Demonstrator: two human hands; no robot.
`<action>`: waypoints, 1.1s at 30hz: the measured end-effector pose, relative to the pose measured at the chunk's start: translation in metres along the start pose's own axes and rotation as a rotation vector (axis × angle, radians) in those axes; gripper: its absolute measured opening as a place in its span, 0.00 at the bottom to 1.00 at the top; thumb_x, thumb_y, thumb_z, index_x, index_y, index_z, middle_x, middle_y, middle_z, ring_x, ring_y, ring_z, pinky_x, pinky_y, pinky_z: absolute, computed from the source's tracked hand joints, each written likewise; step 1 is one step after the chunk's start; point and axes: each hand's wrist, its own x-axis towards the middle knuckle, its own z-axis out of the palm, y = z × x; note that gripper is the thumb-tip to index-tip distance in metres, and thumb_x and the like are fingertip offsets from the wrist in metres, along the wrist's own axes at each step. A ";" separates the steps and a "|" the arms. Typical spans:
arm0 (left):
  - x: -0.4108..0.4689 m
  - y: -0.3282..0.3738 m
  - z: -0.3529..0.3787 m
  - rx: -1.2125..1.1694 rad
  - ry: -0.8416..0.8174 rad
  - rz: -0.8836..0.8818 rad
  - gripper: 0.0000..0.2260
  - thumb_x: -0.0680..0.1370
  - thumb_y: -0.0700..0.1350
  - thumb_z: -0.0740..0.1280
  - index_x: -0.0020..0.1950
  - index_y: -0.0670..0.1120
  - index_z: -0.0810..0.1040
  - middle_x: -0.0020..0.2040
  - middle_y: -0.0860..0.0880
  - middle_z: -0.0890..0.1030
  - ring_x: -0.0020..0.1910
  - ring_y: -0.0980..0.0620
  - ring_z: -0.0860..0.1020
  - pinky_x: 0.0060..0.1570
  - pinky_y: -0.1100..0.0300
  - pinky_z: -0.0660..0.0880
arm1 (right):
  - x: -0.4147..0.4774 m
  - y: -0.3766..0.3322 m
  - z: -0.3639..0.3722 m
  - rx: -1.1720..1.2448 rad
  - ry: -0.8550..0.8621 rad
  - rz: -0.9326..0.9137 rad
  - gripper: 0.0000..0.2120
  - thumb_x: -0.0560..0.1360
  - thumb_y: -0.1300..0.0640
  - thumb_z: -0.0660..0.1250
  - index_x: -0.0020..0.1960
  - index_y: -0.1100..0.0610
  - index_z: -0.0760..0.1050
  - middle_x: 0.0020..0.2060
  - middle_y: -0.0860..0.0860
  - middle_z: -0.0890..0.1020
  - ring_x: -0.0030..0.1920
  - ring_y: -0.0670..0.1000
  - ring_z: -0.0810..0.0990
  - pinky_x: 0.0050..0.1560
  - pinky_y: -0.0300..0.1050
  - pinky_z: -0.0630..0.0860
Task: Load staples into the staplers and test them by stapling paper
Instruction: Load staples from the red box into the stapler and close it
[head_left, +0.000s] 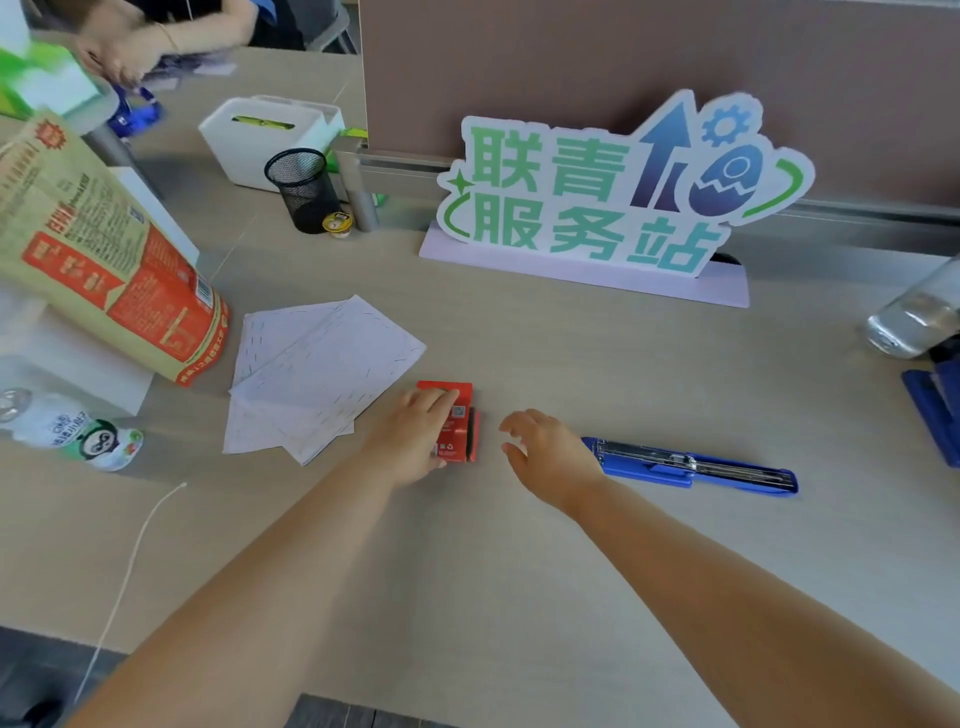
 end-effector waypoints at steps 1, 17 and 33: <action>-0.001 0.002 0.003 -0.051 0.039 0.031 0.37 0.71 0.45 0.71 0.74 0.45 0.54 0.73 0.48 0.59 0.70 0.44 0.60 0.64 0.47 0.68 | 0.001 -0.001 0.000 0.085 0.026 0.037 0.13 0.77 0.55 0.60 0.60 0.56 0.71 0.57 0.53 0.78 0.54 0.53 0.77 0.56 0.50 0.75; 0.037 0.058 0.031 -0.347 0.634 0.320 0.33 0.65 0.50 0.75 0.65 0.50 0.63 0.63 0.55 0.64 0.62 0.53 0.66 0.57 0.60 0.71 | -0.001 0.037 -0.039 0.669 0.301 0.035 0.13 0.76 0.65 0.60 0.52 0.48 0.68 0.49 0.53 0.80 0.40 0.50 0.82 0.44 0.46 0.79; 0.059 0.051 0.058 -0.198 1.008 0.472 0.35 0.64 0.60 0.71 0.66 0.47 0.66 0.61 0.53 0.68 0.57 0.49 0.69 0.59 0.69 0.63 | 0.000 0.067 -0.031 0.034 0.435 -0.465 0.10 0.72 0.61 0.67 0.53 0.57 0.80 0.56 0.56 0.77 0.38 0.44 0.75 0.44 0.32 0.74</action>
